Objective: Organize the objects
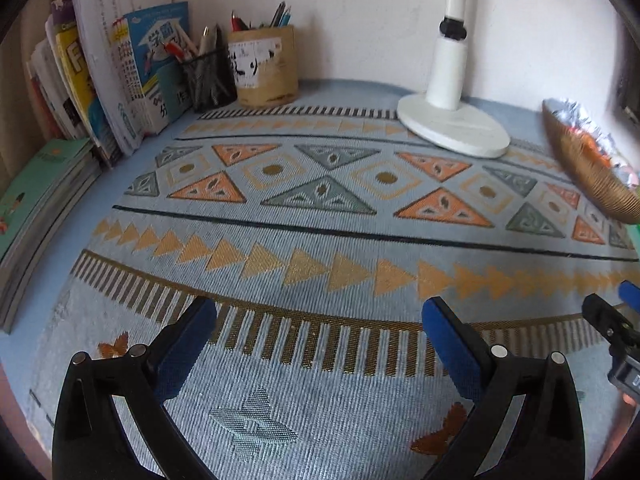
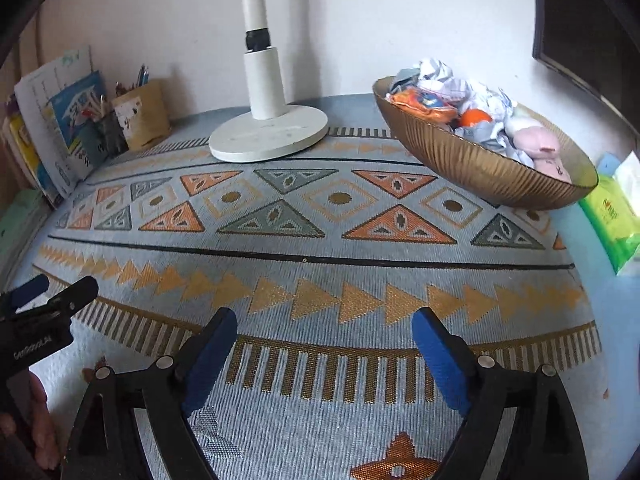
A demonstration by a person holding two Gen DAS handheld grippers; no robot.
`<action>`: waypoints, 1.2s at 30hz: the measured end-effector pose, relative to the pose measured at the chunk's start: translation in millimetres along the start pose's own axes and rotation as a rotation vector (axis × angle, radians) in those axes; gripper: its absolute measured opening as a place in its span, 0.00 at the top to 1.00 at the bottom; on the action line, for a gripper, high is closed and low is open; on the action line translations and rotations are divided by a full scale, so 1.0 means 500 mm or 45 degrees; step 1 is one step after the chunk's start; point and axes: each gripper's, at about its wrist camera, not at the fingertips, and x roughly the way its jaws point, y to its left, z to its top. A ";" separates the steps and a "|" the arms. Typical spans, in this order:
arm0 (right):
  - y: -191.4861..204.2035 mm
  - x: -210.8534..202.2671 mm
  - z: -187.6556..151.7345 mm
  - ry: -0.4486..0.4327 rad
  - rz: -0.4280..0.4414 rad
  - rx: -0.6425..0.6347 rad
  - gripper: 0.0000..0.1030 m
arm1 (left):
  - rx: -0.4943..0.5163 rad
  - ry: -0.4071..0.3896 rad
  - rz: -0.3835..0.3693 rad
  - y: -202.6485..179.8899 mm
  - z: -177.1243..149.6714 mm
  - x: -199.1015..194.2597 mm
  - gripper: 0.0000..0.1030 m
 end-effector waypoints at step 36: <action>0.005 0.011 -0.001 0.031 -0.023 -0.014 0.14 | -0.075 0.120 -0.034 0.030 0.009 0.031 0.00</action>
